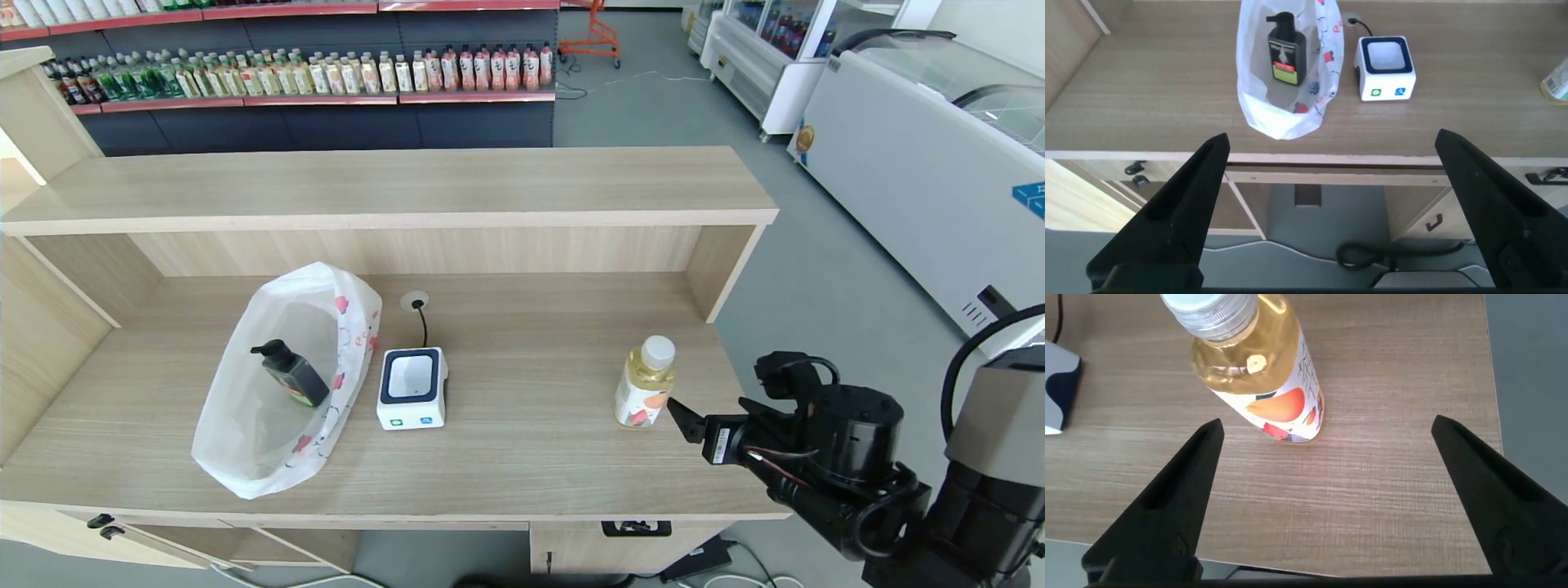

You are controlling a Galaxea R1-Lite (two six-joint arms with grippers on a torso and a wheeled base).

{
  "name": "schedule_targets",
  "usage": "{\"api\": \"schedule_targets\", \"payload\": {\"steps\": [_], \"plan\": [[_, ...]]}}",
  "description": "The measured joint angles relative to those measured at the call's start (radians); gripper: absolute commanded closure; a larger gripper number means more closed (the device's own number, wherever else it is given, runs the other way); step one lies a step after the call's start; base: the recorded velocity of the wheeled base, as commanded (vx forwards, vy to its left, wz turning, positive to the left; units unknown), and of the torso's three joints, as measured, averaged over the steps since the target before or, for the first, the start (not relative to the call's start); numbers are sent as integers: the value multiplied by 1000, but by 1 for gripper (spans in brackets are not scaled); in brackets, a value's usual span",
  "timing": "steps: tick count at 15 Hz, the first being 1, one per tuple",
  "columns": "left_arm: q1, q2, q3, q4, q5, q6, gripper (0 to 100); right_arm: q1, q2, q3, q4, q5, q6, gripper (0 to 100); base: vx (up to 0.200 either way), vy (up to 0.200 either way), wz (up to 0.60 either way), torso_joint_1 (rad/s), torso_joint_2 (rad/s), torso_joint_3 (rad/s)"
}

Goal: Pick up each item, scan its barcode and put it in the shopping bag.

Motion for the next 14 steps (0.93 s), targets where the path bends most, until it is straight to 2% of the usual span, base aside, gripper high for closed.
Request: {"api": "schedule_targets", "payload": {"steps": [6, 11, 14], "plan": [[0, 0, 0, 0, 0, 0, 0, 19, 114, -144, 0, 1, -52, 0, 0, 0, 0, 0, 0, 0], [0, 0, 0, 0, 0, 0, 0, 19, 204, -300, 34, 40, -121, 0, 0, 0, 0, 0, 0, 0], [0, 0, 0, 0, 0, 0, 0, 18, 245, -342, 44, 68, -155, 0, 0, 0, 0, 0, 0, 0]]}}
